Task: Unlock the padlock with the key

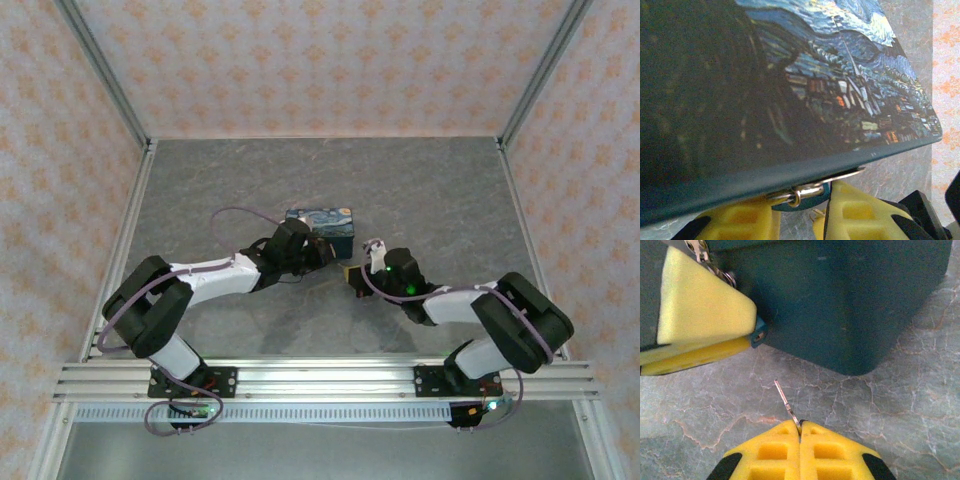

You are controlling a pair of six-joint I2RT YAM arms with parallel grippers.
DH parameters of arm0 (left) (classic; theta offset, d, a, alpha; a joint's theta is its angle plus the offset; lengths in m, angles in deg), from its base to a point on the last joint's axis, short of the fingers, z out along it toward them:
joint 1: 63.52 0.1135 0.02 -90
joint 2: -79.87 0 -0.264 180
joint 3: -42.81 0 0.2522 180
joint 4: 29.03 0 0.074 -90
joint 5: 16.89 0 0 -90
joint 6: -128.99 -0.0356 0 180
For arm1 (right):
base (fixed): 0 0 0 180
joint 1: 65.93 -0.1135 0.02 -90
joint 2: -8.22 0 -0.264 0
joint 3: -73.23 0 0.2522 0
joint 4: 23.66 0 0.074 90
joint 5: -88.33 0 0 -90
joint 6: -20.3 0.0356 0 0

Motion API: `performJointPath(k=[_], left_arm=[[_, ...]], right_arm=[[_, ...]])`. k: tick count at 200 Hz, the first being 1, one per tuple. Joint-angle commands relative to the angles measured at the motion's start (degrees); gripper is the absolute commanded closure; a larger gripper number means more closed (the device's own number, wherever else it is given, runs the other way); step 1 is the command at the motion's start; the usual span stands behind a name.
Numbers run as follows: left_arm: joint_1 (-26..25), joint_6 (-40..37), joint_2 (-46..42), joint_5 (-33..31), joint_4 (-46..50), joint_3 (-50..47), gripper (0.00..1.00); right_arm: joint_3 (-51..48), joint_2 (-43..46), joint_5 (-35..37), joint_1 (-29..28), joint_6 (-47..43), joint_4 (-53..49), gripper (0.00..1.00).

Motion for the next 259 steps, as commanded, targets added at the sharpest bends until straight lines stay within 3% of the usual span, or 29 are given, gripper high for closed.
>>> performJointPath(k=[1, 259], left_arm=[[0.5, 0.6, -1.9, 0.4, -1.1, 1.2, 0.75], [0.5, 0.3, -2.1, 0.5, -0.6, 1.1, 0.75]], right_arm=[[1.8, -1.3, -0.4, -0.3, -1.7, 3.7, 1.0], [3.8, -4.8, -1.4, -0.2, -2.5, 9.5, 1.0]])
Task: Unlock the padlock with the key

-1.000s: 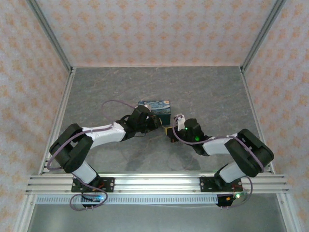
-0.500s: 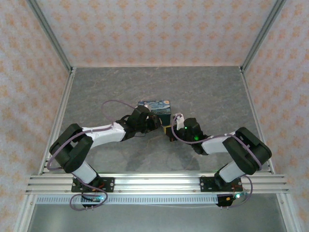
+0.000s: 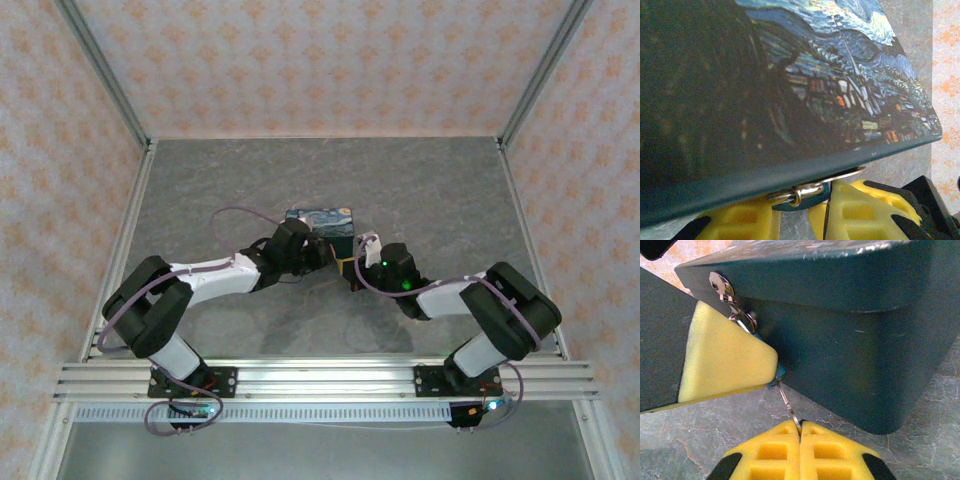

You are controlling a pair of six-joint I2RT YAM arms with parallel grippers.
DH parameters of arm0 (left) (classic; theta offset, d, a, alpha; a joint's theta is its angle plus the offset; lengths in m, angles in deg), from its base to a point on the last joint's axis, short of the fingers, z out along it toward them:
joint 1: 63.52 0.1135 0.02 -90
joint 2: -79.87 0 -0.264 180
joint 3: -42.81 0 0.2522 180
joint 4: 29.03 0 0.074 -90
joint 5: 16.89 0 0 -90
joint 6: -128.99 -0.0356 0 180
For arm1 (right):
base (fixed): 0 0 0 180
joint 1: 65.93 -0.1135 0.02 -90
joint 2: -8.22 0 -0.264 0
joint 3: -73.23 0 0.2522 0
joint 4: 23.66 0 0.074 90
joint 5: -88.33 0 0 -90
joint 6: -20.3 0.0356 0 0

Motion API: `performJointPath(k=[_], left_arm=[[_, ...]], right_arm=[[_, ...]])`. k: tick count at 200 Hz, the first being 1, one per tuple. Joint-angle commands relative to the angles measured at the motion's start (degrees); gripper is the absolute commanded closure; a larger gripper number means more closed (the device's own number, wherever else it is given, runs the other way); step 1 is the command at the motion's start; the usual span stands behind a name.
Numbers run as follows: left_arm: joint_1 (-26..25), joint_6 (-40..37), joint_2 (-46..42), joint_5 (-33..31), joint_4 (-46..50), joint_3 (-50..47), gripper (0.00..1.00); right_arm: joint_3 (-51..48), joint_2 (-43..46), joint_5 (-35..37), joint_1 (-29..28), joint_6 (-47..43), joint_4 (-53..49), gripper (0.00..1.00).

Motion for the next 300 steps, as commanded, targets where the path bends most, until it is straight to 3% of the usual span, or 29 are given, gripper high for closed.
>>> performJointPath(k=[1, 300], left_arm=[[0.5, 0.3, -2.1, 0.3, -0.7, 1.1, 0.75], [0.5, 2.1, -3.0, 0.7, 0.1, 1.5, 0.76]], right_arm=[[1.2, -0.4, -0.4, -0.2, -1.1, 3.8, 1.0], [-0.8, 1.6, -0.7, 0.6, -2.7, 5.0, 1.0]])
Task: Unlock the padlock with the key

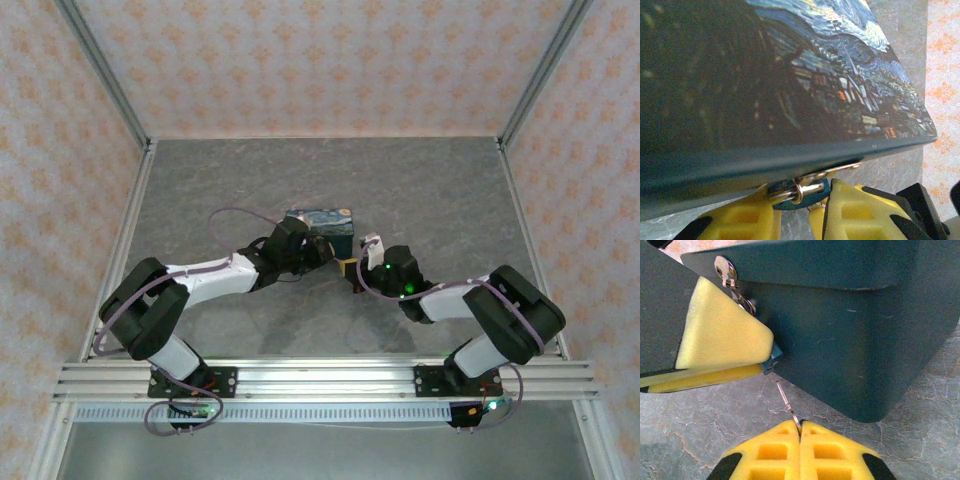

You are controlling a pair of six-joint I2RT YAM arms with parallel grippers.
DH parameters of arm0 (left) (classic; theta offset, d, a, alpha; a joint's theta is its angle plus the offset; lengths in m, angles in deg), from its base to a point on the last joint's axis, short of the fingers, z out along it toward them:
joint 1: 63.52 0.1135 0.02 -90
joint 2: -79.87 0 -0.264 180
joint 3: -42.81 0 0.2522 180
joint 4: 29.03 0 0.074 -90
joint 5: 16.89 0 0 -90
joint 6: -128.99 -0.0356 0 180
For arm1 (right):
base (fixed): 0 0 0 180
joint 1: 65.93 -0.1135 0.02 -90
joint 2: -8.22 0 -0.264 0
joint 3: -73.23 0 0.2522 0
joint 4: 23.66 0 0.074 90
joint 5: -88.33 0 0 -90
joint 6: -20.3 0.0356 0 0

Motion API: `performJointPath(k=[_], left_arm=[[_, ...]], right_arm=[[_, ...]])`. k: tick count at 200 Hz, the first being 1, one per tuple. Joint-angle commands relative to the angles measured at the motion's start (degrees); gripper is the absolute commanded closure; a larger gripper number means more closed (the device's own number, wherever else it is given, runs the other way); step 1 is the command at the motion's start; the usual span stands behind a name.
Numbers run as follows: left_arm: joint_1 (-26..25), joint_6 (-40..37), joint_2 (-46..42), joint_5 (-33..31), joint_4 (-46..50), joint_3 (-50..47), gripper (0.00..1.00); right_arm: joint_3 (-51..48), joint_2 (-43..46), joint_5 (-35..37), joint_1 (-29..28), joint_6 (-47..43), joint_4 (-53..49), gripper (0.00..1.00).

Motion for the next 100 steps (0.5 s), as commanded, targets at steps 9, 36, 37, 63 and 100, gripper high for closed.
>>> performJointPath(k=[9, 36, 37, 63, 100], left_arm=[[0.3, 0.2, -1.8, 0.7, -0.4, 1.4, 0.76], [0.3, 0.2, -1.8, 0.8, -0.5, 1.3, 0.76], [0.3, 0.2, -1.9, 0.8, -0.5, 1.3, 0.76], [0.3, 0.2, -1.9, 0.7, -0.5, 1.2, 0.76], [0.3, 0.2, -2.0, 0.9, -0.6, 1.1, 0.76]], right_arm=[[1.4, -0.2, -1.0, 0.4, -0.3, 3.5, 1.0], [1.9, -0.6, -1.3, 0.3, -0.3, 3.5, 1.0], [2.0, -0.7, -1.3, 0.3, -0.3, 3.6, 1.0], [2.2, -1.1, -1.7, 0.3, 0.0, 4.3, 1.0], [2.6, -1.6, -1.8, 0.3, 0.1, 4.7, 1.0]])
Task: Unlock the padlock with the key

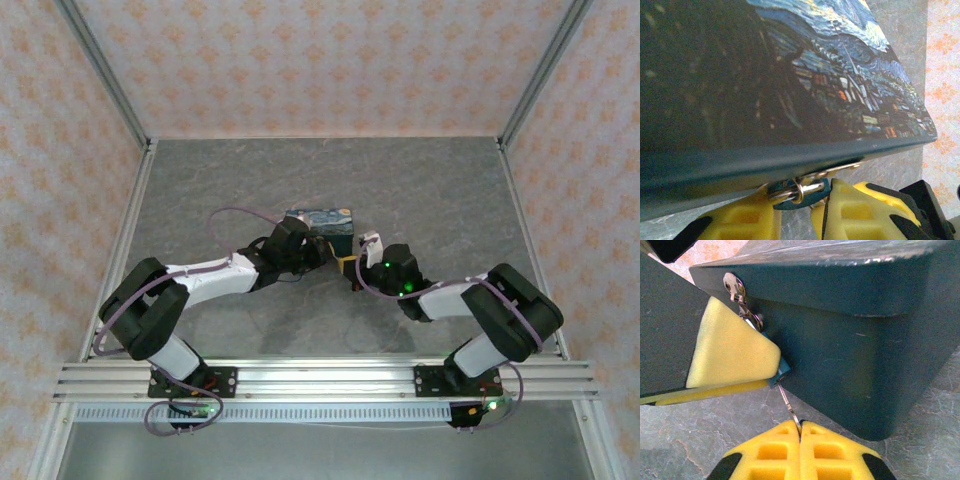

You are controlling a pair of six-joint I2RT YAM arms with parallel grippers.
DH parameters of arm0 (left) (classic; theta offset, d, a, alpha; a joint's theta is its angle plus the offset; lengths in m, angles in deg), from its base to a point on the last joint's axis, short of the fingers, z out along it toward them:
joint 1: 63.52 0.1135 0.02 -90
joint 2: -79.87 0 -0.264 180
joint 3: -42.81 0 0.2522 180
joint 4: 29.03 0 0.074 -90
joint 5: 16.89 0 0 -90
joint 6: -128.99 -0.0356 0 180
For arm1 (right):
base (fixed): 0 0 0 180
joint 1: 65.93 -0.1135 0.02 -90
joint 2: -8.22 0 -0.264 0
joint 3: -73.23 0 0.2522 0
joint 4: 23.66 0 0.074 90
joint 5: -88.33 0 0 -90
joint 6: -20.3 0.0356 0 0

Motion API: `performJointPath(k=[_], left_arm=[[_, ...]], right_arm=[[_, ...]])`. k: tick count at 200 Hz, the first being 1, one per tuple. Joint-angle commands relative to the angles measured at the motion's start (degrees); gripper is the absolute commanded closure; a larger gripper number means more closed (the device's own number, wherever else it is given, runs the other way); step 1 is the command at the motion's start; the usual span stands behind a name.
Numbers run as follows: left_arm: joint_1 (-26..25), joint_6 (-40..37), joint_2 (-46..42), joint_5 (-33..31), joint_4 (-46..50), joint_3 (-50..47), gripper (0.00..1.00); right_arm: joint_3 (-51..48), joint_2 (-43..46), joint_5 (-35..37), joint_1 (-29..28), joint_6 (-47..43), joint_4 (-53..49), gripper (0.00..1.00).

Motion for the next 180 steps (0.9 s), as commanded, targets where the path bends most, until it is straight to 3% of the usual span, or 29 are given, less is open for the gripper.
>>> performJointPath(k=[1, 180], left_arm=[[0.3, 0.2, -2.0, 0.8, -0.6, 1.0, 0.76], [0.1, 0.6, -2.4, 2.0, -0.7, 1.3, 0.76]], right_arm=[[1.7, -0.7, -1.3, 0.3, 0.1, 3.4, 1.0], [2.9, -2.8, -1.0, 0.4, -1.7, 6.0, 1.0]])
